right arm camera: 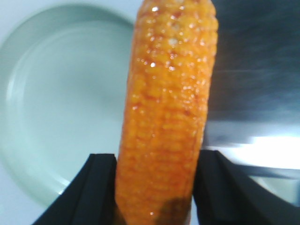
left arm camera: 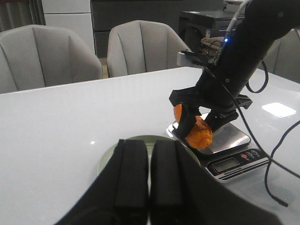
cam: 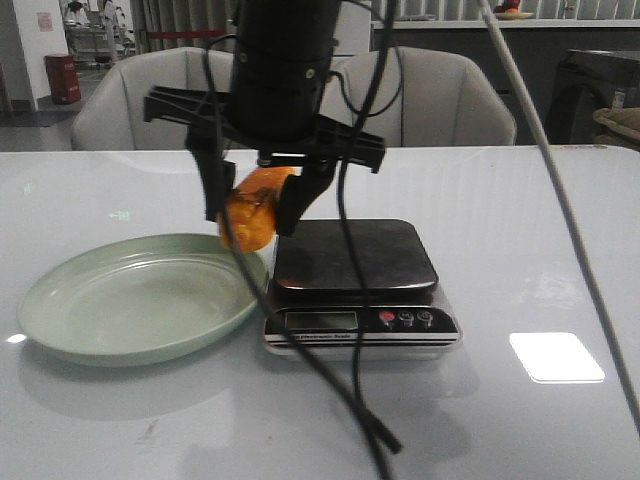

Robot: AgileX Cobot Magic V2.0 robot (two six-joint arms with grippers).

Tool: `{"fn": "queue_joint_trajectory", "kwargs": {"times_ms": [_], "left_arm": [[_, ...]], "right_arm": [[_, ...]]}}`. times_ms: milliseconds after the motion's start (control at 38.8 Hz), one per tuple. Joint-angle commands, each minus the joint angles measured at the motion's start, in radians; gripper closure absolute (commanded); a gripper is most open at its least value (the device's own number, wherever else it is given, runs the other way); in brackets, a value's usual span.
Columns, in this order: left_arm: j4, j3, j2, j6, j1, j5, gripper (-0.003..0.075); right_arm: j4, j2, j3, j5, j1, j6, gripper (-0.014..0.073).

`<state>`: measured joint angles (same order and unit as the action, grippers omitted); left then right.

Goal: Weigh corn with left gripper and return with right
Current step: 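Lift the corn with the right gripper and lower it onto the plate, then open the right gripper and raise it away from the plate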

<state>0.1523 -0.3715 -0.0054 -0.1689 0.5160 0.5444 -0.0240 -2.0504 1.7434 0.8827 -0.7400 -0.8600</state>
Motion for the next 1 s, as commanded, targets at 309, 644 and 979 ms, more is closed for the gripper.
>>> {"fn": "queue_joint_trajectory", "kwargs": {"times_ms": [309,644,979], "left_arm": [[0.005,-0.027,0.000,-0.002,0.001,-0.079,0.0596],[0.005,-0.027,0.000,-0.002,0.001,-0.079,0.0596],[0.005,-0.027,0.000,-0.002,0.001,-0.079,0.0596]], "right_arm": [[0.047,-0.044,0.036,-0.169,-0.075,0.017,0.0336],[0.071,-0.115,0.126,-0.162,-0.088,0.029,-0.0015],[0.024,-0.082,0.258,0.072,-0.062,0.175,-0.0013]]}}
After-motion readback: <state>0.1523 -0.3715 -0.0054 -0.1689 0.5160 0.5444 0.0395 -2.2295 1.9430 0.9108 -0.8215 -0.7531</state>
